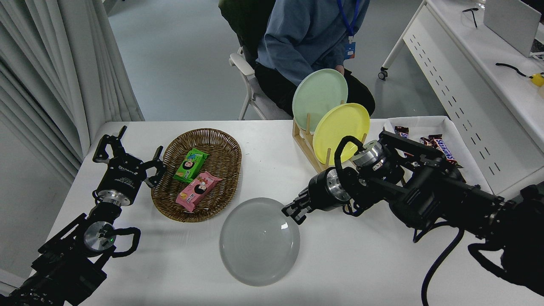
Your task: Place the plate on the table
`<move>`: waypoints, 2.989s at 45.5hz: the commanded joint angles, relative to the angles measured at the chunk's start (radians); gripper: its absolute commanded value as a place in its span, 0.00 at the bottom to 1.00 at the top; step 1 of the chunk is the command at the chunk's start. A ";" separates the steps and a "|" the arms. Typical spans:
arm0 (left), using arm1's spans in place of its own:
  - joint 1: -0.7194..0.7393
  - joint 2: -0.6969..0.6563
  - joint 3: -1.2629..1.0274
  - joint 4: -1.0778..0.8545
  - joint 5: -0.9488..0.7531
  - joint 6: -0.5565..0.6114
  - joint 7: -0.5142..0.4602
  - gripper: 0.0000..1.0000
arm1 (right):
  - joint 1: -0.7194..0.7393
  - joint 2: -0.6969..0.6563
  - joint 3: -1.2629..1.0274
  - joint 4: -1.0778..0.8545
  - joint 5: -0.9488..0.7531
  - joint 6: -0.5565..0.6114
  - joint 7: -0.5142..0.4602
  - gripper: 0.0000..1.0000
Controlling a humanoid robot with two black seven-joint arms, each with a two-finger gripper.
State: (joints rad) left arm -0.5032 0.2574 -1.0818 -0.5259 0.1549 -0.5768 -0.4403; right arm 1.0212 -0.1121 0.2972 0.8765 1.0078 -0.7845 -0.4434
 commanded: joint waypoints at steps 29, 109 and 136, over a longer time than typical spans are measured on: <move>0.000 0.000 -0.001 0.000 0.000 0.000 0.000 1.00 | -0.076 0.035 0.003 -0.136 0.061 -0.001 0.000 0.00; 0.000 0.000 0.000 0.000 0.000 0.000 0.000 1.00 | -0.030 0.008 -0.003 0.024 0.052 0.182 0.002 1.00; 0.000 0.000 0.000 0.001 0.000 0.000 0.000 1.00 | 0.040 -0.192 0.017 0.271 -0.193 0.553 0.003 1.00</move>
State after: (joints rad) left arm -0.5031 0.2576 -1.0820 -0.5256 0.1548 -0.5768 -0.4402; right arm 1.0231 -0.2209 0.2827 1.0623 0.9439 -0.3658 -0.4405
